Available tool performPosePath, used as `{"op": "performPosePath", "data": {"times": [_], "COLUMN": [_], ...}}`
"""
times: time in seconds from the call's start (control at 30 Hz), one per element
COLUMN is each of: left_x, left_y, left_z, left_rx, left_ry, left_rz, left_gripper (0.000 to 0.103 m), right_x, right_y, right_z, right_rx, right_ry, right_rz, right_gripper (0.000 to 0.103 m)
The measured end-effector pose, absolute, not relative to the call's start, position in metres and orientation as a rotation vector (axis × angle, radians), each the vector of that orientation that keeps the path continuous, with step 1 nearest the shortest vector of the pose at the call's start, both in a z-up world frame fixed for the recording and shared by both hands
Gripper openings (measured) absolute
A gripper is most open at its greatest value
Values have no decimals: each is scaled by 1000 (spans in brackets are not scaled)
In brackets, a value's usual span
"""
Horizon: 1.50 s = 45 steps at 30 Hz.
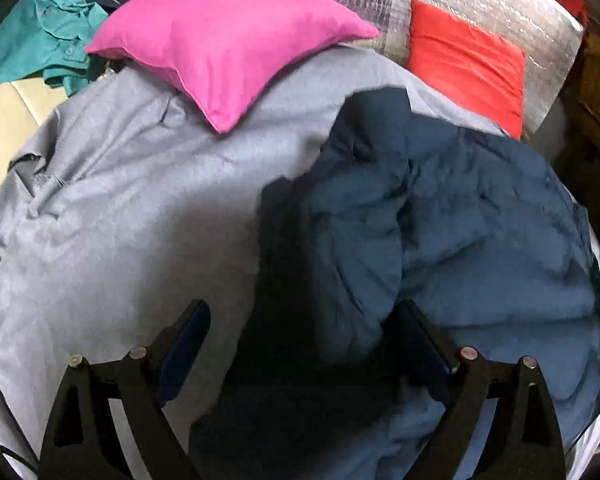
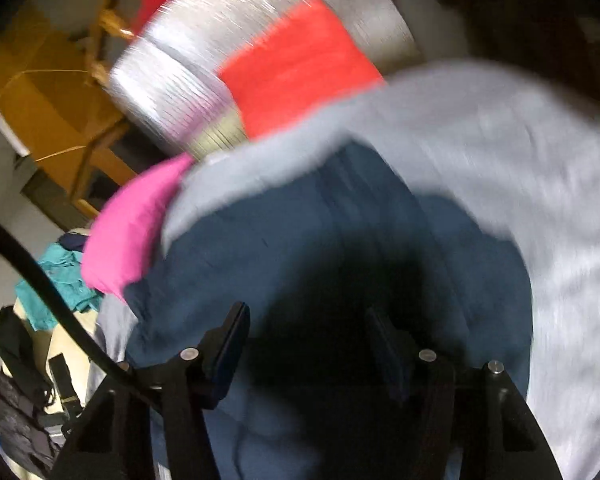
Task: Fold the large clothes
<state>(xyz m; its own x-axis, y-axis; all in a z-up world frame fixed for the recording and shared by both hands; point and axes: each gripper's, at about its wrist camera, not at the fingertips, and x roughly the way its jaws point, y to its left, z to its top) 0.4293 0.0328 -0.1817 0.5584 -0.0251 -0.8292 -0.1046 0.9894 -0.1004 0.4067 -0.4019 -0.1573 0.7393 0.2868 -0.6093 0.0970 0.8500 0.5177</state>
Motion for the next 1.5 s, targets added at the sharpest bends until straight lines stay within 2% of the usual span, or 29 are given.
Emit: {"op": "performPosePath", "data": {"times": [0.2,0.33,0.57,0.67,0.83,0.9,0.97,1.1,1.27,1.5], "left_x": [432,434,433,428,419,417,413,408,405,395], "left_y": [24,28,45,45,44,43,40,33,29,23], "left_z": [-171,-175,-178,-174,-160,-152,-145,-135,-126,-112], "left_rx": [-113,-108,-185,-181,-164,-150,-130,-73,-32,17], "left_ry": [957,991,1018,1012,954,919,882,828,771,692], "left_rz": [58,72,55,60,43,46,37,18,-8,-21], "left_gripper": [94,94,95,94,94,94,94,94,94,94], "right_x": [491,535,499,494,482,485,494,522,551,522], "right_y": [-389,-404,-426,-426,-363,-329,-294,-247,-235,-263], "right_z": [-159,-203,-225,-215,-156,-137,-129,-142,-194,-171], "right_rx": [486,502,527,531,374,315,263,195,180,293], "right_ry": [817,973,981,1009,915,870,871,930,1059,982], "right_rz": [61,-43,-102,-150,-53,16,104,166,100,158], "right_gripper": [65,70,36,35,43,61,66,66,70,71]}}
